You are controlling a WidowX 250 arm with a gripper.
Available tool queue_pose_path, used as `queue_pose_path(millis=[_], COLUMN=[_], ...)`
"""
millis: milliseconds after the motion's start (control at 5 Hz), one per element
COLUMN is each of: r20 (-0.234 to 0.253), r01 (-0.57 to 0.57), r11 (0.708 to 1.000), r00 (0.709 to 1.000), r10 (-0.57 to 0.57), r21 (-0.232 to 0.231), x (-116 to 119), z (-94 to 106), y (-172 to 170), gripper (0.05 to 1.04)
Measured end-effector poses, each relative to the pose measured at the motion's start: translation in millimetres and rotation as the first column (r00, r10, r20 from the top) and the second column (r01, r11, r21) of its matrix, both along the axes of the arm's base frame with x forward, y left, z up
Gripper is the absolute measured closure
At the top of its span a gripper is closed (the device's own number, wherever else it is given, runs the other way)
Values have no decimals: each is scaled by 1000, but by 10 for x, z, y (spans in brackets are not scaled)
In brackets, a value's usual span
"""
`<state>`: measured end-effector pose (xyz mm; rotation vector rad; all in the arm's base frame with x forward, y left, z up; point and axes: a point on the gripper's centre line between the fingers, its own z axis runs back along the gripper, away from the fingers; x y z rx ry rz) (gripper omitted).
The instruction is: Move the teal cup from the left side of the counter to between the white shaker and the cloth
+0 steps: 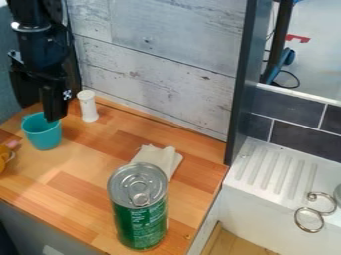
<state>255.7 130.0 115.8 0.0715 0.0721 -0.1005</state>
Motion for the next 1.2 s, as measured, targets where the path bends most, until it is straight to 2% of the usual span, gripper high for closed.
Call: queue_pose_path(millis=[200, 400, 600, 800, 1200], r20=[-27, -18, -5, -3, -19], r01=[-2, 3, -29, -30, -7], r11=[1000, 1000, 1000, 1000, 1000], r00=[1000, 1000, 1000, 1000, 1000], r10=[2, -4, 29, 30, 7], r21=[-14, -17, 1, 0, -20], x=[-15, 57, 59, 141, 340], z=[-84, -165, -229, -364, -632], y=[-4, 73, 274, 337, 427], gripper=[81, 81, 81, 81, 81])
